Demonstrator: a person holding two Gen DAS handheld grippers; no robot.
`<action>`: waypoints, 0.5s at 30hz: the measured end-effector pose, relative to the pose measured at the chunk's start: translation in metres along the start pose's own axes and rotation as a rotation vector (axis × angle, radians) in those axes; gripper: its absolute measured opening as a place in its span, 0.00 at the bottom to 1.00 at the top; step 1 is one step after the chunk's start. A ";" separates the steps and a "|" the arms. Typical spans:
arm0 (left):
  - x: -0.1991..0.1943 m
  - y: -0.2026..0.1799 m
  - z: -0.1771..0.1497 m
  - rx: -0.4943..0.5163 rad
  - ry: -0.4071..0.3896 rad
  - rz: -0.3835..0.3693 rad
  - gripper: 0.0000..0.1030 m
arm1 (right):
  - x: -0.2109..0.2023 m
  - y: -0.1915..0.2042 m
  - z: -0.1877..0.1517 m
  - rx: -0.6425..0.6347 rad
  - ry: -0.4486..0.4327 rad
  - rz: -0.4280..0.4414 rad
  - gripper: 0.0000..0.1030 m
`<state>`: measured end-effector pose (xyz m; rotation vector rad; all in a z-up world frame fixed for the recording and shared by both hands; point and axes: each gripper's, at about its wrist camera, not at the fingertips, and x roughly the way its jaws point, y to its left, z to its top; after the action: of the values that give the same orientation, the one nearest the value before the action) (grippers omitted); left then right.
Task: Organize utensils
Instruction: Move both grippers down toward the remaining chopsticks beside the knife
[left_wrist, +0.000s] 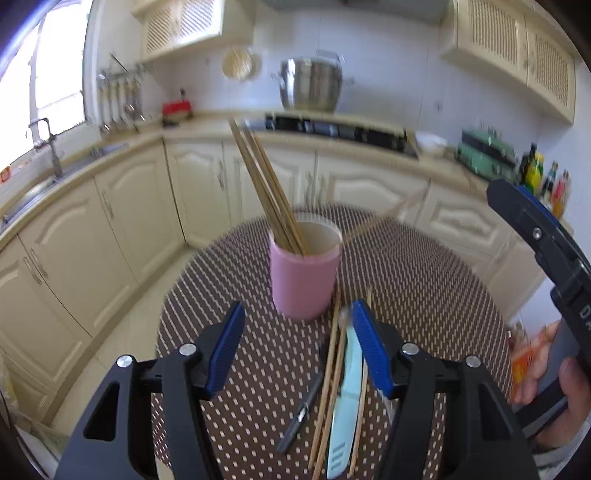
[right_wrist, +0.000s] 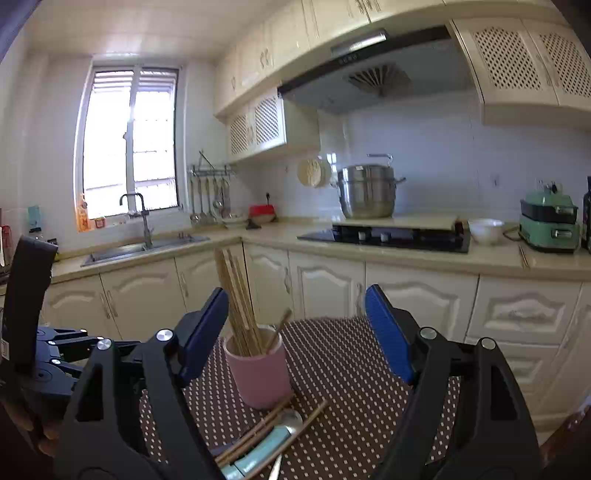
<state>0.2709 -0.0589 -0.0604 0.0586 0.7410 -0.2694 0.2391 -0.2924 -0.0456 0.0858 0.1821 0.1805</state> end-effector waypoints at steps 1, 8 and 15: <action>0.009 0.000 -0.005 0.003 0.039 -0.022 0.58 | 0.005 -0.005 -0.009 0.012 0.044 -0.015 0.74; 0.063 0.004 -0.025 -0.036 0.223 -0.127 0.57 | 0.029 -0.024 -0.066 0.064 0.264 -0.046 0.74; 0.111 0.003 -0.031 -0.038 0.339 -0.136 0.31 | 0.043 -0.034 -0.099 0.103 0.380 -0.044 0.74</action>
<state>0.3294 -0.0761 -0.1585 0.0177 1.0890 -0.3801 0.2679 -0.3114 -0.1530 0.1493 0.5718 0.1425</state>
